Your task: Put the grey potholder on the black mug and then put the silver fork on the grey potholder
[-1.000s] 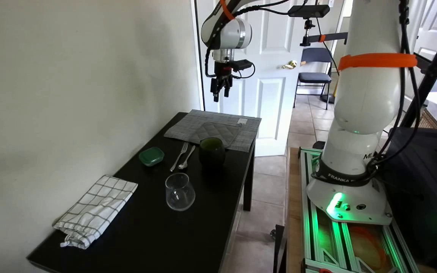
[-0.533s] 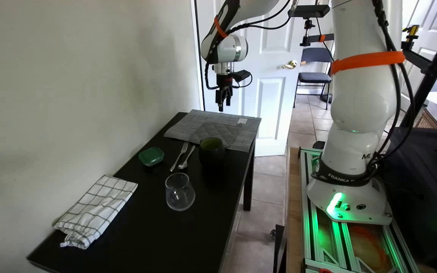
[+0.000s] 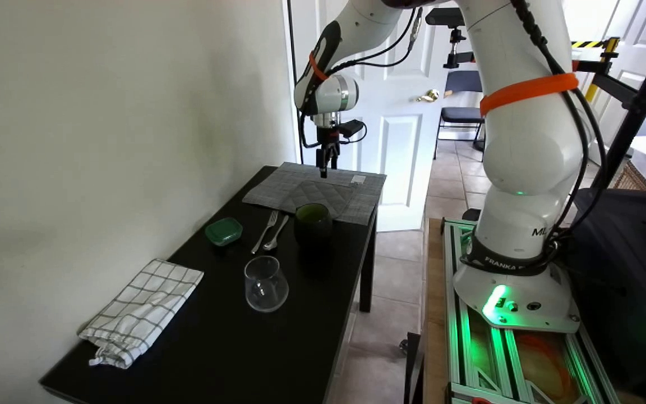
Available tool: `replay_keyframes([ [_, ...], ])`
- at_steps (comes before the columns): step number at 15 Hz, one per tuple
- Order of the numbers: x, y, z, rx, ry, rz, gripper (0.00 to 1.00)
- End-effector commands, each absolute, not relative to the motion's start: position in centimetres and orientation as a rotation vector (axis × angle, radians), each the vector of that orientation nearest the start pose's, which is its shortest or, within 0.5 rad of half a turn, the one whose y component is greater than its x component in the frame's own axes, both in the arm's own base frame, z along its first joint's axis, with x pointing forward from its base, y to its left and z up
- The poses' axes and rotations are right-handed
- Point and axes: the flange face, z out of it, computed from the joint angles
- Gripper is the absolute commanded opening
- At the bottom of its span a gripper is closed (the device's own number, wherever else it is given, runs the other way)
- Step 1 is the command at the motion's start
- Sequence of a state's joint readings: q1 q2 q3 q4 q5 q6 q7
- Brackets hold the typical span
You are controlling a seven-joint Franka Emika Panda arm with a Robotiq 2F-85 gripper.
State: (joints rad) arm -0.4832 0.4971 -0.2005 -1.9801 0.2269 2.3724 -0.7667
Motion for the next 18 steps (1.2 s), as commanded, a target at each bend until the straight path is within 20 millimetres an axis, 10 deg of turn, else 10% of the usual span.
replay_keyframes([
  [1, 48.1, -38.9, 18.4, -3.020, 0.107, 0.012, 1.00],
  [6, 48.9, -39.1, 16.2, -2.984, 0.128, 0.026, 1.00],
  [8, 49.1, -39.2, 15.6, -2.976, 0.131, 0.029, 0.74],
  [18, 49.2, -40.2, 15.8, -2.989, 0.157, 0.030, 0.08],
])
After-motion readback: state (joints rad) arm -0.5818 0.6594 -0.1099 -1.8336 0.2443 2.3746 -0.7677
